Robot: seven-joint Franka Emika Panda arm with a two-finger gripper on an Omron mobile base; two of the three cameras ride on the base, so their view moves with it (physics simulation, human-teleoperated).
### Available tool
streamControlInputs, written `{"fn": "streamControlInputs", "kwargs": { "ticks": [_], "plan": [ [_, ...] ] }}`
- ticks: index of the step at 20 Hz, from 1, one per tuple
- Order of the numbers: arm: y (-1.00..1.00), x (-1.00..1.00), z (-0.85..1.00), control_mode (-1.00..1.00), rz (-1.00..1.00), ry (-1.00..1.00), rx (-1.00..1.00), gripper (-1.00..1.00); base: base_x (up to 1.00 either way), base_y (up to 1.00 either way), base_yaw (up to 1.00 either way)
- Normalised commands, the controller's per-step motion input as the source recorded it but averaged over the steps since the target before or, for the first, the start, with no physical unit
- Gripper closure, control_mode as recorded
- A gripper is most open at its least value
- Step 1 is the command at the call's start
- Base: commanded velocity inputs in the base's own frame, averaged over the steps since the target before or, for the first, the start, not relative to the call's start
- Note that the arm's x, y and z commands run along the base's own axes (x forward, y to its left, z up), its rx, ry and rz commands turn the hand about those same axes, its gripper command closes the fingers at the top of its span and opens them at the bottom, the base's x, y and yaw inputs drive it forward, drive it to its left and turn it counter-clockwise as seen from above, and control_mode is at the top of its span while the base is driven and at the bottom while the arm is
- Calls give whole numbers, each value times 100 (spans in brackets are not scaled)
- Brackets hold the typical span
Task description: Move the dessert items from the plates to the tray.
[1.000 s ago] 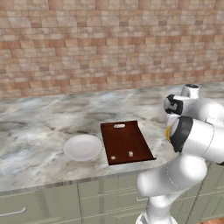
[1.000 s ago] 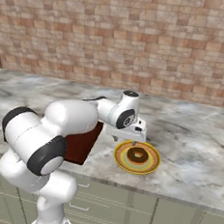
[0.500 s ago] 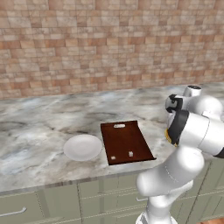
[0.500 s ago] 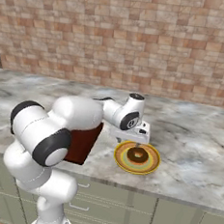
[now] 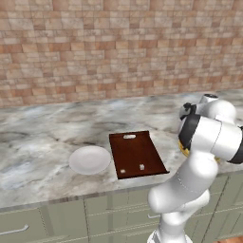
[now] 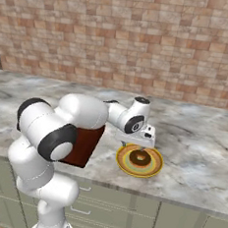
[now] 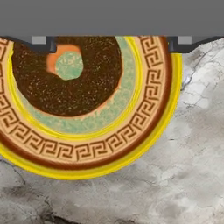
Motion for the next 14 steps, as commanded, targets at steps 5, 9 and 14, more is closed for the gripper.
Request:
{"fn": "streamControlInputs", "kwargs": {
  "ticks": [5, 9, 14],
  "plan": [
    [-1, 0, -21, -100, 0, 2, 1, -100, 0, 0, 0],
    [0, 0, -20, -100, 0, 3, 1, -100, 0, 0, 0],
    [0, 0, -19, -100, 0, 0, 0, -100, 0, 0, 0]
  ]
}}
